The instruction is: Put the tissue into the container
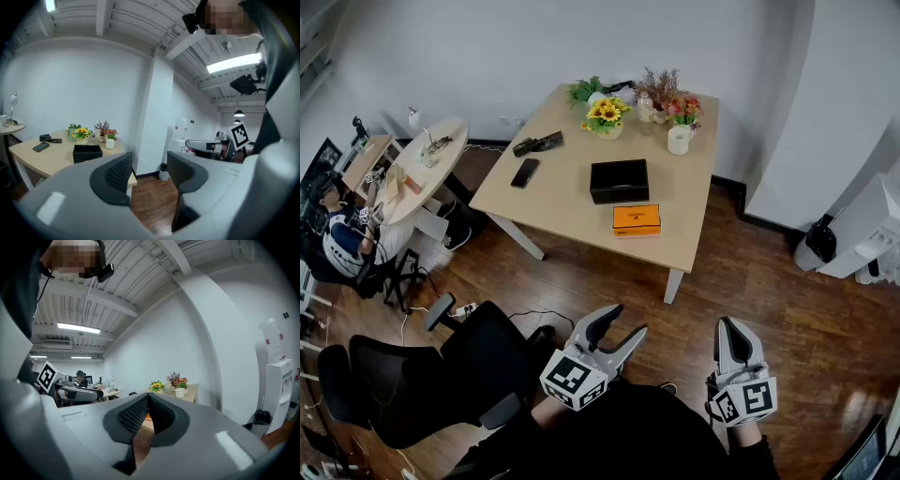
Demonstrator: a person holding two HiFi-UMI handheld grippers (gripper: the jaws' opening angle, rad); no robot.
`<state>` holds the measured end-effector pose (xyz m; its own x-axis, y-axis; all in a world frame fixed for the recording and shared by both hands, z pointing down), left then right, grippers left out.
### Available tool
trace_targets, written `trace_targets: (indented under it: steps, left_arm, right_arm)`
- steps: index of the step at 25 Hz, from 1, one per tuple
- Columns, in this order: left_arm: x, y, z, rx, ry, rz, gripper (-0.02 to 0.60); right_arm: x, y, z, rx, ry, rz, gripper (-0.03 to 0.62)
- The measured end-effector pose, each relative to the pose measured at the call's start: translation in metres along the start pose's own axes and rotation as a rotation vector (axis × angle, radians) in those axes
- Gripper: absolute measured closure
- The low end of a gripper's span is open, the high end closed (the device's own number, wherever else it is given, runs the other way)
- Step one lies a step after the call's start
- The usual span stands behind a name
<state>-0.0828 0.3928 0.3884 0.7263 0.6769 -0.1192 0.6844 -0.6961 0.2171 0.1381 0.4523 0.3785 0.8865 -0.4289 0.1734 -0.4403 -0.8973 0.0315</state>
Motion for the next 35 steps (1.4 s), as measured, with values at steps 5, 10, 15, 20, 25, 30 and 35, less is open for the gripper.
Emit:
trace_targets:
  steps: [5,10,15,20,25,30,35]
  left_arm:
    - [-0.005,-0.001,0.000,0.001,-0.041,0.085,0.362]
    - [-0.031,0.002,-0.011,-0.055,-0.084,0.172,0.360]
    - [-0.078,0.046,-0.017,-0.076,-0.149,0.202,0.357]
    - [-0.146,0.115,-0.024,-0.099,-0.181,0.201,0.314]
    - [-0.217,0.199,-0.020,-0.157,-0.232,0.167,0.296]
    - [-0.264,0.251,-0.033,-0.253,-0.323,0.121,0.296]
    - [-0.294,0.277,-0.050,-0.326,-0.475,0.139,0.295]
  right_arm:
    - [0.015,-0.003,-0.009,-0.016,0.022,0.023,0.590]
    - [0.031,0.011,-0.025,-0.067,0.061,0.039,0.585]
    - [0.063,0.044,-0.035,-0.111,0.080,0.019,0.585]
    - [0.100,0.097,-0.040,-0.198,0.070,-0.031,0.585]
    - [0.142,0.170,-0.038,-0.276,0.086,-0.096,0.584]
    - [0.160,0.236,-0.046,-0.346,0.154,-0.120,0.584]
    - [0.179,0.289,-0.056,-0.428,0.158,-0.064,0.519]
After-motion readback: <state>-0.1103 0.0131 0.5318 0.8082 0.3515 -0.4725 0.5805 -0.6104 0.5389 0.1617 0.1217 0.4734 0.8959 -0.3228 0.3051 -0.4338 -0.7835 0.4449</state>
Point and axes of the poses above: the fingertips, and each gripper's own axes: y forward along the fingers, x to its right, z out of its top, the point moved 6 cm from there along -y, backward along the fingers, and after that the axes turned 12 degrees about z, right-handed, at the moved point
